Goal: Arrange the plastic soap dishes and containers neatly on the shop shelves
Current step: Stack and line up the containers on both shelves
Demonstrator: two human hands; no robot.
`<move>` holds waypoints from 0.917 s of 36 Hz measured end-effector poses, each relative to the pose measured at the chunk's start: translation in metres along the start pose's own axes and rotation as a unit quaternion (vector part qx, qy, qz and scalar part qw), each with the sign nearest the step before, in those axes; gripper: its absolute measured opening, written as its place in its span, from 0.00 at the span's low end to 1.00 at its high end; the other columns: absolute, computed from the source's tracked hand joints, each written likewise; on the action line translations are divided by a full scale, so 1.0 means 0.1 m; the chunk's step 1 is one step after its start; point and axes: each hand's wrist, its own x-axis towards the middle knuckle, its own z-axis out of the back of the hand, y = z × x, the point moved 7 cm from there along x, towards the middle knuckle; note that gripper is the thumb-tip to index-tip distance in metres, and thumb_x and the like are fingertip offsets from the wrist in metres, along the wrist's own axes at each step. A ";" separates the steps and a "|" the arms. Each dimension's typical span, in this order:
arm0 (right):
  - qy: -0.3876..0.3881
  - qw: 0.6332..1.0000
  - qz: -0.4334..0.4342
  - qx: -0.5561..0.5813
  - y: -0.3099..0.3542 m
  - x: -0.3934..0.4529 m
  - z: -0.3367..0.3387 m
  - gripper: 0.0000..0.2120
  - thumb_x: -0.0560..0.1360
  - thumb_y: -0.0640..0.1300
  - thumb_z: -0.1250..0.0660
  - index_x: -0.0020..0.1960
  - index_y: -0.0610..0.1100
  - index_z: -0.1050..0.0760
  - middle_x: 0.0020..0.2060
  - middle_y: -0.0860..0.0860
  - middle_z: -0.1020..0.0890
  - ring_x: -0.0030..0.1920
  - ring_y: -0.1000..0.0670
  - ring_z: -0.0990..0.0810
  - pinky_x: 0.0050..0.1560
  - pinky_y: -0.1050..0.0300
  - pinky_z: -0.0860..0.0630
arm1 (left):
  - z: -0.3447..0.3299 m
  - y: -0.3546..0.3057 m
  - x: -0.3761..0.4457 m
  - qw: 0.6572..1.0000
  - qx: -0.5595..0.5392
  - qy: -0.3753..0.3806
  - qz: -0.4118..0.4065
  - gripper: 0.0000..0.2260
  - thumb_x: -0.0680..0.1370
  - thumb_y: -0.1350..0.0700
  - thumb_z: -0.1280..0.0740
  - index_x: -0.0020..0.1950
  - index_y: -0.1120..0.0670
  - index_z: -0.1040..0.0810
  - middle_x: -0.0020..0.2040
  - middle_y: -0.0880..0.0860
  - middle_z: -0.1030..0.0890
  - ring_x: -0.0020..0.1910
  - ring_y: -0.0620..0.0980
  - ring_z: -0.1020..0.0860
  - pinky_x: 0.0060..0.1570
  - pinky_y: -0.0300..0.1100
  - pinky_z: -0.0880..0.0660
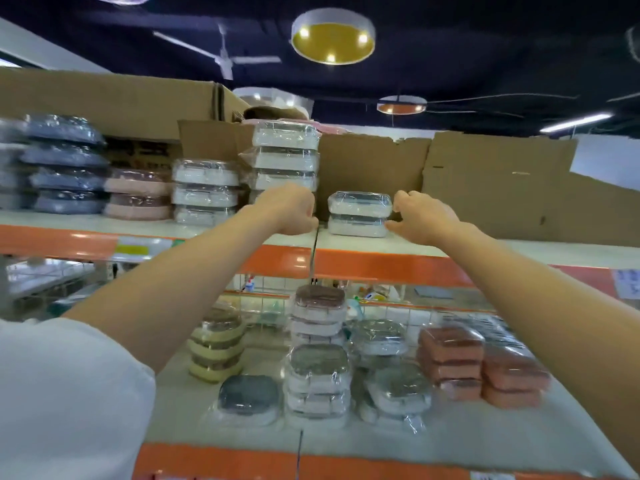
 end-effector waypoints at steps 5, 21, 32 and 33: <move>-0.023 1.000 -0.004 0.005 0.39 -0.32 0.23 0.21 0.80 0.53 0.40 0.67 0.40 0.34 0.61 0.43 0.27 0.59 0.43 0.26 0.53 0.50 0.29 | 0.18 -0.03 -0.39 0.997 -0.027 -0.068 -0.037 0.11 0.76 0.53 0.37 0.46 0.60 0.21 0.44 0.56 0.18 0.45 0.57 0.21 0.47 0.51 0.22; 0.114 0.992 0.030 0.044 1.46 -1.41 -0.53 0.24 0.79 0.53 0.37 0.68 0.40 0.34 0.64 0.44 0.29 0.63 0.43 0.28 0.57 0.49 0.29 | -0.56 0.40 -1.76 0.997 -0.033 0.035 -0.056 0.11 0.78 0.49 0.38 0.53 0.55 0.24 0.51 0.54 0.21 0.51 0.55 0.23 0.49 0.47 0.25; 0.203 0.972 0.022 0.119 1.76 -1.53 -1.37 0.22 0.77 0.50 0.33 0.65 0.39 0.32 0.62 0.42 0.27 0.56 0.45 0.27 0.50 0.55 0.31 | -1.41 1.14 -2.15 0.985 -0.085 0.143 0.033 0.07 0.76 0.49 0.35 0.49 0.51 0.27 0.45 0.49 0.21 0.45 0.52 0.23 0.48 0.49 0.23; 0.211 0.969 0.028 0.124 1.80 -1.53 -1.44 0.23 0.77 0.50 0.33 0.66 0.39 0.32 0.63 0.42 0.27 0.57 0.44 0.27 0.51 0.55 0.31 | -1.50 1.18 -2.18 0.983 -0.100 0.150 0.037 0.07 0.76 0.50 0.36 0.51 0.52 0.26 0.45 0.49 0.21 0.45 0.52 0.23 0.49 0.49 0.23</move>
